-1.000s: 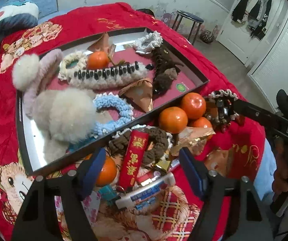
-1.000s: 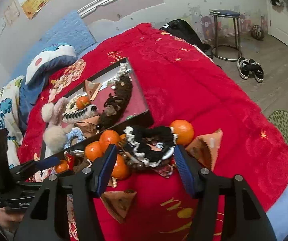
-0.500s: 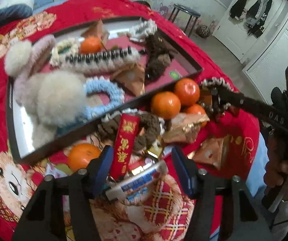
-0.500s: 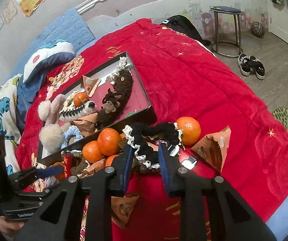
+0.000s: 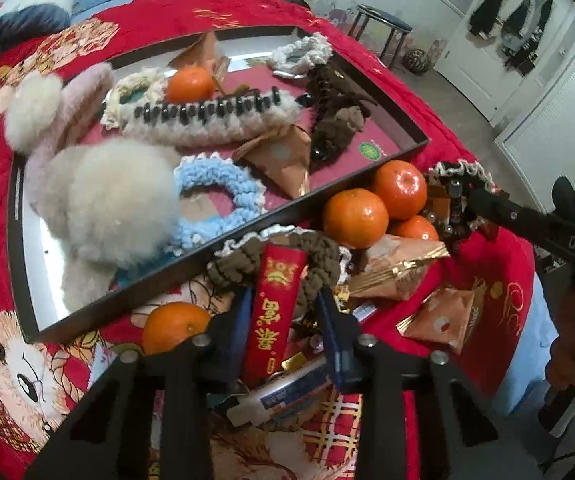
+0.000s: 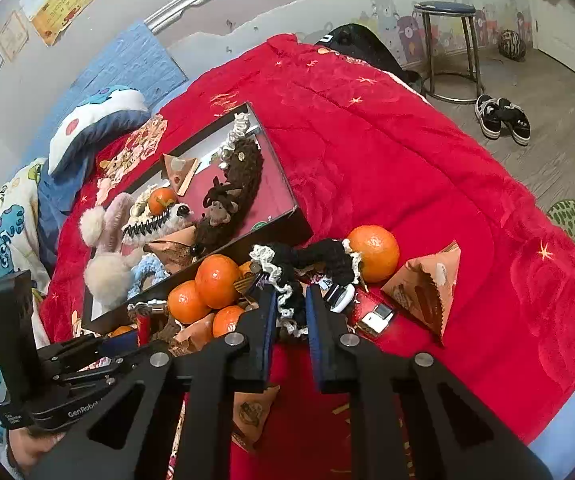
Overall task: Organize objects
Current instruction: 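Grasp the black-and-white scrunchie with the right gripper while the left grasps the red tube, then lift the scrunchie with the right gripper while the left lifts the red tube, then carry the scrunchie and red tube over the tray with both grippers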
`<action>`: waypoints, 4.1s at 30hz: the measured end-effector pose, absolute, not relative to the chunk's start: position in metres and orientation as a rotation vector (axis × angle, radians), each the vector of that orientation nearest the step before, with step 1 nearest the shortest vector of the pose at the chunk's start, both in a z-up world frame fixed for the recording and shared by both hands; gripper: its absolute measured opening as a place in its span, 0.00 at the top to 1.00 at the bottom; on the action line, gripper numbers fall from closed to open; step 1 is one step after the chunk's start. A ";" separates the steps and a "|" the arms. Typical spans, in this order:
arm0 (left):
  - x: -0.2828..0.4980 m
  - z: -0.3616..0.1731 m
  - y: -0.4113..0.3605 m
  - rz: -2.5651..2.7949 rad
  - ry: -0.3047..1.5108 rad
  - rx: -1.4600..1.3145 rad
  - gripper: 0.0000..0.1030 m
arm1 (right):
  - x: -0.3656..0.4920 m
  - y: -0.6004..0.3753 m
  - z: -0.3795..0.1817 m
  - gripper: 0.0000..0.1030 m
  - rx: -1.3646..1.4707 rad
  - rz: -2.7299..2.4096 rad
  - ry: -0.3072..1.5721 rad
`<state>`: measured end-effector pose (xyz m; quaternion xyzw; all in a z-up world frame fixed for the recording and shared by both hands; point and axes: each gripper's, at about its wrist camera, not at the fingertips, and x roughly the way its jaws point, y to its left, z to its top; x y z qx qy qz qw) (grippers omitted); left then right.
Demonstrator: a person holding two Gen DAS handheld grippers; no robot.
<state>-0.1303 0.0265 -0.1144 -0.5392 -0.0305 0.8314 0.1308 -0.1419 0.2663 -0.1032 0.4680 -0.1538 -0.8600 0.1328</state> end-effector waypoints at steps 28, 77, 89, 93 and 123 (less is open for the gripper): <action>-0.115 -0.067 0.019 2.517 -0.150 -1.332 0.82 | -0.132 0.266 -0.073 0.92 1.216 -2.510 -0.530; -0.197 0.032 0.012 2.592 -0.136 -1.135 0.82 | -0.196 0.197 -0.004 0.92 1.025 -2.347 -0.363; -0.256 0.006 0.019 2.577 -0.107 -1.211 0.82 | -0.254 0.192 -0.012 0.92 1.055 -2.350 -0.349; -0.264 -0.006 0.024 2.562 -0.041 -1.234 0.82 | -0.267 0.194 -0.014 0.92 1.054 -2.368 -0.348; -0.277 -0.043 0.017 2.516 -0.183 -1.312 0.82 | -0.268 0.172 -0.089 0.92 1.220 -2.336 -0.387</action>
